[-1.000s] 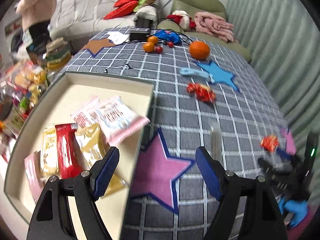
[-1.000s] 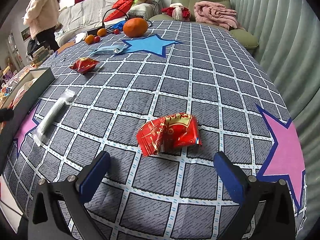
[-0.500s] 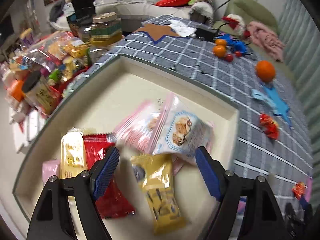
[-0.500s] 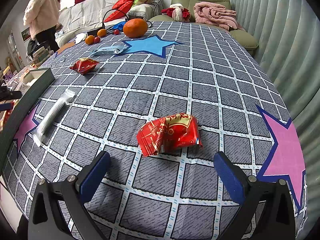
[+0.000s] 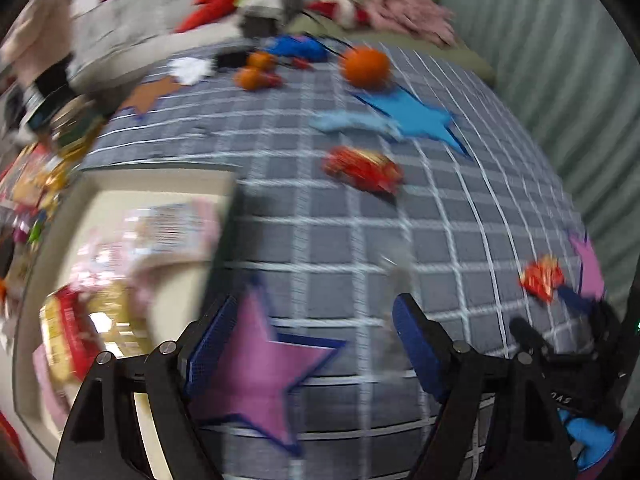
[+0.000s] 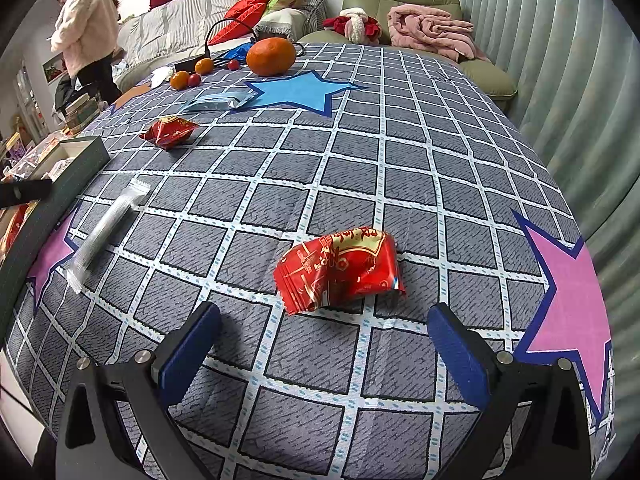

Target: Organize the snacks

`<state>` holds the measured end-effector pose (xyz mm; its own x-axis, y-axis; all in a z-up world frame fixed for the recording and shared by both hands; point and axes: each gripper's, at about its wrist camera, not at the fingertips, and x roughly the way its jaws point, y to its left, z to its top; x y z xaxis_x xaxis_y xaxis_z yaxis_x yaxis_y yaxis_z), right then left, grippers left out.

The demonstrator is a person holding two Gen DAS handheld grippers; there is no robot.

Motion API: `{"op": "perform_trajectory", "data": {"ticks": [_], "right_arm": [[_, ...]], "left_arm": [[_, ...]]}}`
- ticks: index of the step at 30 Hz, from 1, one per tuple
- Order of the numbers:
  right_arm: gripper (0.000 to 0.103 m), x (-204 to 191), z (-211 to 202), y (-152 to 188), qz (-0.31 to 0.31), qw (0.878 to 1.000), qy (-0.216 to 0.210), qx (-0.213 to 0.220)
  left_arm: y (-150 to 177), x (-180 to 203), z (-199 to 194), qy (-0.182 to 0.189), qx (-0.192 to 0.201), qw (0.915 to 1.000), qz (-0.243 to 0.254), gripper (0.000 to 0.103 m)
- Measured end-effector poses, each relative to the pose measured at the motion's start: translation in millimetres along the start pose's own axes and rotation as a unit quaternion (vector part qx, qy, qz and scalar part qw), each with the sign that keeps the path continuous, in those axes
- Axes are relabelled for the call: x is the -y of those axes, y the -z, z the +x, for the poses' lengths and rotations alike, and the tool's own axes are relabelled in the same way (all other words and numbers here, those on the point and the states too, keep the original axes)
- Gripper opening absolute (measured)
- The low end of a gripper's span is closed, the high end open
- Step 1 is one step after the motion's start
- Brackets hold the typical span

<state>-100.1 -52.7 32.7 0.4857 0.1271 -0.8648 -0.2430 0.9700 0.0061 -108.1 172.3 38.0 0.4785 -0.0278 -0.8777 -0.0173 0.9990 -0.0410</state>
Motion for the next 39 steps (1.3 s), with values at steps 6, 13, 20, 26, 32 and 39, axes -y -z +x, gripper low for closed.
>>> {"op": "perform_trajectory", "data": {"ticks": [6,13,20,26,32,39], "right_arm": [[0.103,0.2,-0.1,0.7,0.0,1.0,0.0,0.0],[0.103,0.3,0.2,1.1,0.0,1.0,0.0,0.0],[0.103,-1.1,0.0,-2.2,-0.001,1.0,0.0,-0.003],[0.103,-1.2,0.2,-1.4,-0.001,1.0,0.0,-0.001],[0.103,-1.2,-0.2,-0.8,-0.001,1.0,0.0,-0.001],[0.103,-1.1,-0.3,-0.8,-0.001,1.0,0.0,-0.001]], "left_arm": [[6.9,34.6,36.3,-0.007,-0.039,0.9987,0.034,0.087],[11.5,47.1,44.4,0.001,-0.016,0.9987,0.049,0.103],[18.6,51.2,37.8,0.008,0.032,0.998,0.053,0.103],[23.7,51.2,33.9,0.007,0.048,0.9975,0.05,0.103],[23.6,50.3,34.4,0.008,0.049,0.9975,0.05,0.103],[23.7,50.6,34.3,0.008,0.049,0.9975,0.051,0.103]]}}
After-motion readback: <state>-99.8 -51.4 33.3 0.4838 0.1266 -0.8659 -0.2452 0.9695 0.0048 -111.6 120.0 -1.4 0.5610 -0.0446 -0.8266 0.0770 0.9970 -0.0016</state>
